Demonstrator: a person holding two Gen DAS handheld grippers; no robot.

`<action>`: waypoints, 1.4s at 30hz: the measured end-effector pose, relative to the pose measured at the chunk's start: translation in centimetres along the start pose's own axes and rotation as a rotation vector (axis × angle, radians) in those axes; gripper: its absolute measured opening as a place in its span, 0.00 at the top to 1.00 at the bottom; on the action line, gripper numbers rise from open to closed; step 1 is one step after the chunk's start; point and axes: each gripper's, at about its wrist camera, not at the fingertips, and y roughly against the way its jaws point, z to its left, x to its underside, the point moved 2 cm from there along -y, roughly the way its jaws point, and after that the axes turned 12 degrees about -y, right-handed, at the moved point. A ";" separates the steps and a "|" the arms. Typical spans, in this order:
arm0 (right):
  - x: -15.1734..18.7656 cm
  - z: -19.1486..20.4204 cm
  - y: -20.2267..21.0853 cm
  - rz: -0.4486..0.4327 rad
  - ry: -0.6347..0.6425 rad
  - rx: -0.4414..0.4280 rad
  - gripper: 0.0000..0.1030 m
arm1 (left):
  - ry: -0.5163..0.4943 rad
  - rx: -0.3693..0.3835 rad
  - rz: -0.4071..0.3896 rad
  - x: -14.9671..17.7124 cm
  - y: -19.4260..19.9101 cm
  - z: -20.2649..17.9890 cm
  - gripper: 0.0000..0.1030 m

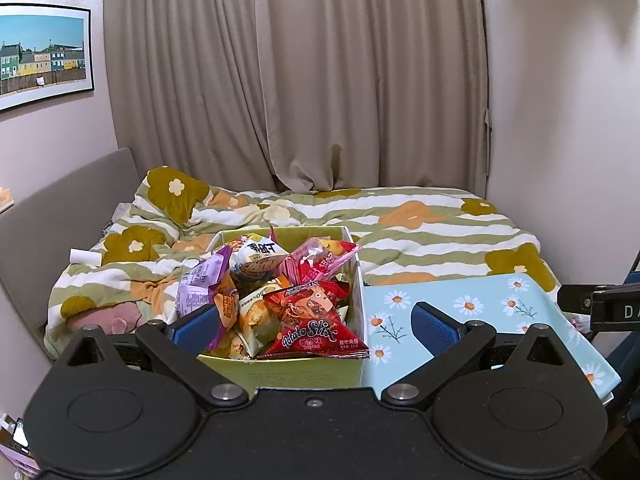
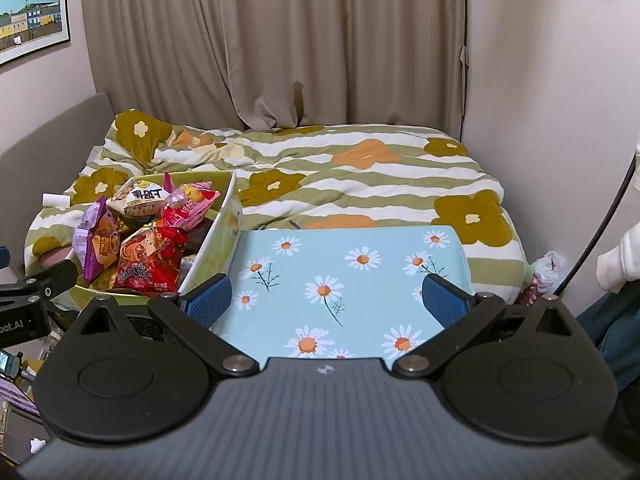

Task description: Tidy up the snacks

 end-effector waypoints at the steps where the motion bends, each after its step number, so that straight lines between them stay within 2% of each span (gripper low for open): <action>1: 0.0 0.0 0.0 0.001 0.000 0.000 0.00 | 0.000 0.000 0.000 0.0 0.0 0.0 0.00; 20: 0.1 0.4 -1.0 0.023 -0.012 0.012 0.00 | -0.007 0.014 0.003 0.1 -0.1 0.7 0.00; 38: 0.2 0.9 -1.5 0.029 0.000 0.008 0.00 | -0.044 -0.023 0.006 0.0 -0.1 0.6 0.00; 42: 0.2 1.0 -1.5 0.029 -0.002 0.010 0.00 | -0.060 -0.052 -0.025 0.0 0.2 0.6 0.00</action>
